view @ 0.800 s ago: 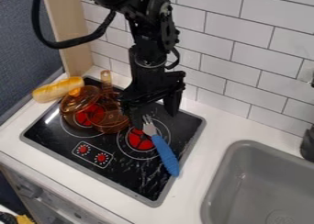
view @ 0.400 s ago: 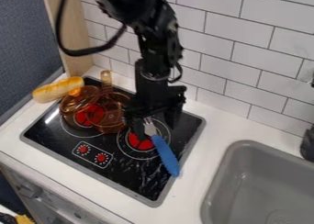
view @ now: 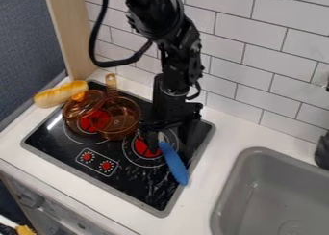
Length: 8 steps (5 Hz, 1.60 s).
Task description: Removed the blue fork from the burner
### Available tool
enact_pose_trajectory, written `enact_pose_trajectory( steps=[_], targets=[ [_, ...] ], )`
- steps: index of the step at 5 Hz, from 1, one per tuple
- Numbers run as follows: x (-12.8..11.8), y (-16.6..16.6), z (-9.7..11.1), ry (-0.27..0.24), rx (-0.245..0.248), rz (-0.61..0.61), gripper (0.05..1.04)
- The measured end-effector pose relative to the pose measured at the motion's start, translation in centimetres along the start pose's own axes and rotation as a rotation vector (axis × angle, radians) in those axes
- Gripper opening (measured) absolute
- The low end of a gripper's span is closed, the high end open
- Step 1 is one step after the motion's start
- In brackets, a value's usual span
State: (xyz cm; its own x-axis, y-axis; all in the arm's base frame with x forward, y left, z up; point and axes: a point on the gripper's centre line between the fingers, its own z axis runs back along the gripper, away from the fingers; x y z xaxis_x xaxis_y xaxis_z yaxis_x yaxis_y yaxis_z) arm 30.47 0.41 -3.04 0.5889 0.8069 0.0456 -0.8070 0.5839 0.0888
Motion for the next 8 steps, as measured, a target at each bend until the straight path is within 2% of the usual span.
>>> enact_pose_trajectory(
  steps=[1, 2, 4, 5, 6, 7, 8],
  targets=[
    [-0.2, -0.3, -1.0, 0.014, -0.003, -0.022, 0.999],
    [-0.2, -0.5, -1.8, 0.035, 0.001, -0.033, 0.947],
    [-0.3, -0.8, -2.0, 0.051, -0.010, -0.050, 0.368],
    [-0.2, -0.7, -2.1, 0.061, -0.018, -0.047, 0.340],
    [-0.2, 0.2, -2.2, 0.116, -0.032, -0.053, 0.340],
    [-0.2, 0.4, -1.2, 0.113, -0.029, -0.072, 0.340],
    [-1.0, -0.8, -0.4, 0.095, -0.031, -0.150, 0.340]
  ],
)
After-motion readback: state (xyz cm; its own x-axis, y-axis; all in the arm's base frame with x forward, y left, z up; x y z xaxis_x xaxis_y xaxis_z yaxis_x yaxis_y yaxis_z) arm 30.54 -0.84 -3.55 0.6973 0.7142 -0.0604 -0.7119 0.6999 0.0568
